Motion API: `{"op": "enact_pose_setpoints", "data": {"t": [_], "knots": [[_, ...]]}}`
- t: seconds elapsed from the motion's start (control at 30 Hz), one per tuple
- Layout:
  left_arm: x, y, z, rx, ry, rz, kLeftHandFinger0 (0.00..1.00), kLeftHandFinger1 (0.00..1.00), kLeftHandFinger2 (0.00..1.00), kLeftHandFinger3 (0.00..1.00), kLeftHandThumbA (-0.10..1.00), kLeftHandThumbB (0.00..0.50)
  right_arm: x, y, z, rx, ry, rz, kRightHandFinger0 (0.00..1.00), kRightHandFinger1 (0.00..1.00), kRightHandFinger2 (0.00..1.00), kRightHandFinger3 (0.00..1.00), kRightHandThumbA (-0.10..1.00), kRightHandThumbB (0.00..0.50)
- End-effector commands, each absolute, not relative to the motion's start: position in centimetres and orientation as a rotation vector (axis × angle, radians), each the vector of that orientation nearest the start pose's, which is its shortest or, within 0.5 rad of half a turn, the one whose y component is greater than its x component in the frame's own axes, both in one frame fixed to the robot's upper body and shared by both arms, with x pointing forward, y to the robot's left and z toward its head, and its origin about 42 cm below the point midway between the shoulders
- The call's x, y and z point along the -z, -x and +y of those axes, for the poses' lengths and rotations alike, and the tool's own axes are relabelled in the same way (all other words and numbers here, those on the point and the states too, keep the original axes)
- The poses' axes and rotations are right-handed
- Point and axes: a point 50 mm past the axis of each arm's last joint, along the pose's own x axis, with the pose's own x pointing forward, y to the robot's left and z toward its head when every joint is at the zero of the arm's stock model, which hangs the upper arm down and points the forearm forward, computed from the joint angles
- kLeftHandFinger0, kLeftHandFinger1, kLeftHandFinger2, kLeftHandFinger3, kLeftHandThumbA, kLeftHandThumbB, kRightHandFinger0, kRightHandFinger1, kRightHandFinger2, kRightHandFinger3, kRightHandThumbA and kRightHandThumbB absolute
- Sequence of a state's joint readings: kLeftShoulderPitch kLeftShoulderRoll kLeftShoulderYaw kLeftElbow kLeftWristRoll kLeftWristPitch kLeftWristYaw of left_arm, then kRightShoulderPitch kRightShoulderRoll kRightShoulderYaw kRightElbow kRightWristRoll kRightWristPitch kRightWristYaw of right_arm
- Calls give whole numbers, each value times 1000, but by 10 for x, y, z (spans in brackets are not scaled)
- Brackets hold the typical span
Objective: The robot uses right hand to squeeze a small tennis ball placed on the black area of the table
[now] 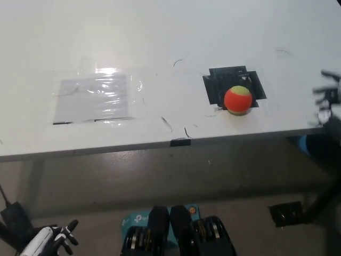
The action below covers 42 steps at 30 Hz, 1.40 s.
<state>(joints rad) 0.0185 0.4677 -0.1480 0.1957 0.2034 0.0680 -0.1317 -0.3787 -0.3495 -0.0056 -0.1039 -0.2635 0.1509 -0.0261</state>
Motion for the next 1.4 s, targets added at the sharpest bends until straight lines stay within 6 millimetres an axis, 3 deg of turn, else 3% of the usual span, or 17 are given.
{"op": "enact_pose_setpoints", "data": {"t": [0.0, 0.07, 0.2, 0.27, 0.3, 0.33, 0.37, 0.4, 0.43, 0.5, 0.57, 0.7, 1.0, 1.13, 1.3, 1.33, 1.37], "knots": [[-62, -266, 356, 229, -679, 333, 182, 145, 336, 419, 1000, 494, -284, -395, -281, 71, 646, -396, 447, 486, 581, 805, -47, 177], [-62, -268, 356, 229, -685, 332, 188, 162, 338, 427, 1000, 471, -294, -409, -268, 24, 680, -431, 377, 445, 547, 663, -29, 189], [-63, -270, 356, 236, -695, 329, 209, 177, 362, 454, 1000, 469, -301, -425, -252, -26, 730, -420, 310, 401, 523, 647, 85, 222], [-62, -269, 356, 240, -690, 326, 188, 154, 343, 430, 1000, 477, -302, -433, -244, -74, 774, -372, 546, 656, 756, 851, 235, 258], [-62, -269, 356, 240, -690, 325, 187, 155, 345, 429, 1000, 479, -302, -434, -243, -81, 784, -365, 652, 743, 800, 891, 268, 251], [-62, -268, 356, 240, -690, 330, 177, 145, 337, 419, 1000, 486, -302, -436, -239, -111, 815, -324, 853, 961, 1000, 1000, 421, 263], [-62, -267, 357, 240, -690, 332, 175, 144, 336, 417, 1000, 486, -302, -437, -238, -124, 829, -304, 883, 982, 1000, 1000, 432, 267], [-62, -267, 357, 242, -682, 323, 143, 117, 308, 405, 1000, 469, -303, -443, -230, -191, 889, -225, 1000, 1000, 1000, 1000, 588, 316], [-62, -267, 357, 241, -690, 329, 168, 140, 332, 434, 1000, 478, -305, -445, -224, -215, 926, -186, 1000, 1000, 1000, 1000, 666, 378], [-61, -268, 357, 244, -693, 338, 189, 157, 353, 462, 1000, 478, -303, -449, -219, -234, 936, -133, 1000, 1000, 1000, 1000, 747, 429], [-62, -268, 356, 247, -696, 337, 183, 147, 341, 428, 1000, 477, -298, -459, -207, -239, 1021, -104, 1000, 1000, 1000, 1000, 1000, 459], [-62, -266, 358, 245, -695, 340, 208, 172, 352, 447, 1000, 497, -293, -469, -196, -219, 1087, -91, 1000, 1000, 1000, 1000, 1000, 500], [-65, -271, 357, 249, -690, 327, 221, 187, 358, 452, 1000, 492, -277, -494, -168, -192, 1118, -48, 1000, 1000, 1000, 1000, 1000, 500], [-63, -268, 354, 256, -709, 335, 195, 149, 339, 436, 1000, 472, -256, -510, -157, -209, 1163, -4, 1000, 1000, 1000, 1000, 1000, 500], [-64, -268, 353, 267, -707, 318, 195, 165, 345, 442, 1000, 479, -247, -522, -158, -193, 1144, 23, 1000, 1000, 1000, 1000, 989, 470], [-64, -269, 352, 269, -701, 325, 204, 177, 356, 445, 1000, 484, -243, -526, -154, -193, 1114, 14, 1000, 1000, 1000, 1000, 914, 415], [-64, -270, 350, 271, -702, 325, 207, 178, 358, 450, 1000, 484, -243, -526, -154, -193, 1110, 12, 1000, 1000, 1000, 1000, 906, 411]]}}
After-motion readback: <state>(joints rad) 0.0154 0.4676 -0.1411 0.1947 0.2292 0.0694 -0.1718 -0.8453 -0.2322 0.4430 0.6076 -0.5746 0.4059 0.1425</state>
